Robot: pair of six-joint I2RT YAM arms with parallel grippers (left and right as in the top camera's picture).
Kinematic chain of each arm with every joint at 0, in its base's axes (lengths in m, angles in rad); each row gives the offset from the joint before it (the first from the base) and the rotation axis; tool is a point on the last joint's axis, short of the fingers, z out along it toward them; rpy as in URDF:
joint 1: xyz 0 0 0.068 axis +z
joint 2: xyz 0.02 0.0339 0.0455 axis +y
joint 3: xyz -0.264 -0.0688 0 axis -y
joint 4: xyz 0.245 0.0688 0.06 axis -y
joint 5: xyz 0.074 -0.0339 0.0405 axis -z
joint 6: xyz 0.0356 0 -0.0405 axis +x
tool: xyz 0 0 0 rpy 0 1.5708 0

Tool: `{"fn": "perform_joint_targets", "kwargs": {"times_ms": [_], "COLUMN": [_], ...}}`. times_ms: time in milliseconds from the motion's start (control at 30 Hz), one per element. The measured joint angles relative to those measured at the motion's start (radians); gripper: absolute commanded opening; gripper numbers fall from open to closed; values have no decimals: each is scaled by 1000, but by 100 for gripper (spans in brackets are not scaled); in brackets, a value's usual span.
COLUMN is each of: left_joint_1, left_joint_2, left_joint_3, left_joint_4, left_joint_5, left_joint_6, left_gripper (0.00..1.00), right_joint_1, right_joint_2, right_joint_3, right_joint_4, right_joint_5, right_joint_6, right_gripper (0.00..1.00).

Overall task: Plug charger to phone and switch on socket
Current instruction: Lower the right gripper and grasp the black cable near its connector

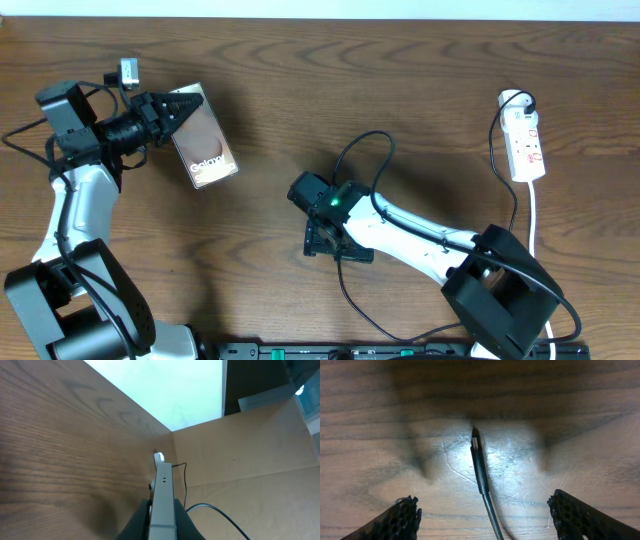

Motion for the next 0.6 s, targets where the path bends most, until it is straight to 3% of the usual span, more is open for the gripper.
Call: {"fn": "perform_joint_targets", "kwargs": {"times_ms": [300, 433, 600], "left_joint_1": [0, 0, 0], "left_joint_2": [0, 0, 0], "left_joint_3": [0, 0, 0], "left_joint_4": [0, 0, 0], "left_joint_5": [0, 0, 0], "left_joint_6": [0, 0, 0], "left_gripper": [8, 8, 7], "right_joint_1": [-13, -33, -36], "right_joint_2": [46, 63, 63], "right_joint_3": [0, 0, 0], "right_joint_4": [-4, -8, -7], "right_joint_5": [-31, -51, -59], "right_joint_6": [11, 14, 19], "right_gripper": [82, 75, 58]}}
